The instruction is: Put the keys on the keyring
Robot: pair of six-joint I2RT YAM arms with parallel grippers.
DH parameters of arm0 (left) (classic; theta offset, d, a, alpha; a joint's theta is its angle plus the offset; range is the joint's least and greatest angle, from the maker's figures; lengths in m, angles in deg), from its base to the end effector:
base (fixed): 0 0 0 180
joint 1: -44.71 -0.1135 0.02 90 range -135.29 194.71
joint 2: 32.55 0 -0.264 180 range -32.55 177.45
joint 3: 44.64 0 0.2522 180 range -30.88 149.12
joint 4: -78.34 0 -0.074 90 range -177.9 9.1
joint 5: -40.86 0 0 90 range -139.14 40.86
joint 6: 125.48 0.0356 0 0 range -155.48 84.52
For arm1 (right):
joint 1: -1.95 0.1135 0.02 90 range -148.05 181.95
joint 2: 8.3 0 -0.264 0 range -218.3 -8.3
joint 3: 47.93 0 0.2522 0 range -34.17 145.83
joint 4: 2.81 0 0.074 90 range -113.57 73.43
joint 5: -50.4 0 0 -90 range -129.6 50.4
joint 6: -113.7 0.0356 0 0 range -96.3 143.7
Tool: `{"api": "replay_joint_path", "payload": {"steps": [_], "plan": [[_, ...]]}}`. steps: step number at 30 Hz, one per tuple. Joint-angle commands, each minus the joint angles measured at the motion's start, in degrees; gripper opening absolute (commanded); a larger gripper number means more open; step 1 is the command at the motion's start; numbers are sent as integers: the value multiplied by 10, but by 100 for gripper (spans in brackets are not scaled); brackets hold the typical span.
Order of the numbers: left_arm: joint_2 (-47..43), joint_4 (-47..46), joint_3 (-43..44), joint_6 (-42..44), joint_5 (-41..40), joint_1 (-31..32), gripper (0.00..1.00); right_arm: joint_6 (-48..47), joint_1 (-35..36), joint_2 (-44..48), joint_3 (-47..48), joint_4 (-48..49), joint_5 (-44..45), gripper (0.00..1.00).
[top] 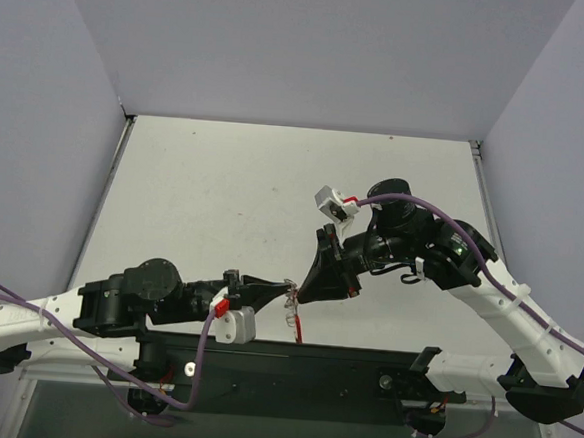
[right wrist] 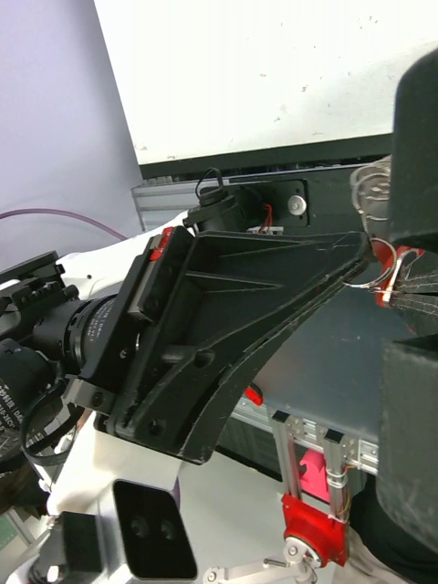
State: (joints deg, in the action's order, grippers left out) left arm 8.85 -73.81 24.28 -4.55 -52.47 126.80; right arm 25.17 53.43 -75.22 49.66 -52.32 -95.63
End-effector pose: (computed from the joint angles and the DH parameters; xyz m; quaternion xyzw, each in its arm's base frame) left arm 0.0234 -0.1534 0.4040 0.5799 0.4082 -0.2857 0.6446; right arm 0.1153 0.1923 0.4547 -0.5512 0.5352 0.5709 0.2895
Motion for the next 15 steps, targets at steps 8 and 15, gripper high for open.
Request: {"api": "replay_joint_path", "payload": {"steps": [8,15], "plan": [[-15,-73,8,6,69,3,0,-9,-1,12,7,23,-17,0],[-27,-71,9,10,51,3,0,-9,-2,13,6,23,-17,0]]}}
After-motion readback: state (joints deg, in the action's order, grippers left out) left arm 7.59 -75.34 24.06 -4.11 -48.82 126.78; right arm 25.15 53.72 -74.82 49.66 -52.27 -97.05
